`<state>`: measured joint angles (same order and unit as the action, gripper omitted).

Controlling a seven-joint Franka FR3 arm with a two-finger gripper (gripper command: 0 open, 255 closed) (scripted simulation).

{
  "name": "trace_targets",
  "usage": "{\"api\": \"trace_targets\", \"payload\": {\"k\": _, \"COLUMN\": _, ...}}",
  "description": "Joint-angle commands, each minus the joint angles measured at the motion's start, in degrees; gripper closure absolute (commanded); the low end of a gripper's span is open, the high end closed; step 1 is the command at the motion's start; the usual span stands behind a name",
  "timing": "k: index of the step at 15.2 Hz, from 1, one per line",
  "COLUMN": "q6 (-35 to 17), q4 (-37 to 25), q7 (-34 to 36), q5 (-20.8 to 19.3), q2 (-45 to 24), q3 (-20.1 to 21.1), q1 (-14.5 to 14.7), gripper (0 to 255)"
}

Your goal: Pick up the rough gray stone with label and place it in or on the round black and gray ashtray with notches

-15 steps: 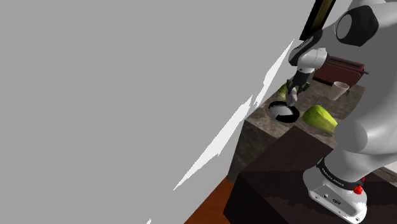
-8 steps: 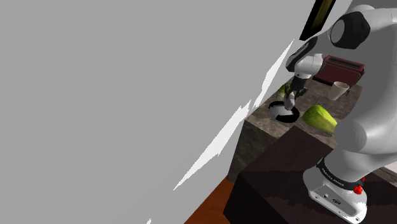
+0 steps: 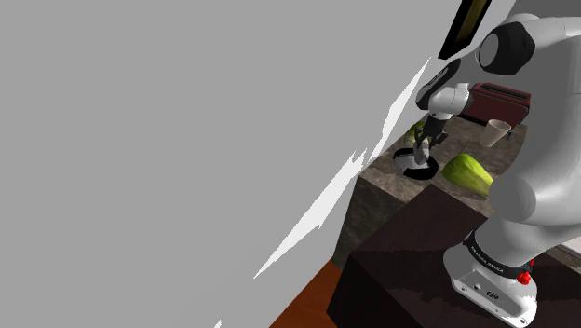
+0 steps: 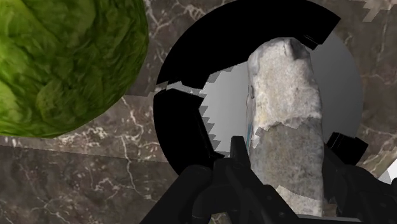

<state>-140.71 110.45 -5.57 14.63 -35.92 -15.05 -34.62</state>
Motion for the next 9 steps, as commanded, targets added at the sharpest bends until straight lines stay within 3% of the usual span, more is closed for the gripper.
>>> {"api": "trace_targets", "payload": {"k": 1, "q6": 0.0, "q4": 0.0, "q7": 0.0, "q5": 0.0, "q2": 0.0, "q3": 0.0, "q1": 0.0, "gripper": 255}}
{"api": "trace_targets", "payload": {"k": 2, "q6": 0.0, "q4": 0.0, "q7": 0.0, "q5": 0.0, "q2": 0.0, "q3": 0.0, "q1": 0.0, "gripper": 255}}
{"api": "trace_targets", "payload": {"k": 3, "q6": 0.0, "q4": 0.0, "q7": 0.0, "q5": 0.0, "q2": 0.0, "q3": 0.0, "q1": 0.0, "gripper": 0}}
{"api": "trace_targets", "payload": {"k": 9, "q6": 1.3, "q4": 0.1, "q7": 0.3, "q5": -0.5, "q2": 1.5, "q3": -0.5, "q1": 0.3, "gripper": 0}}
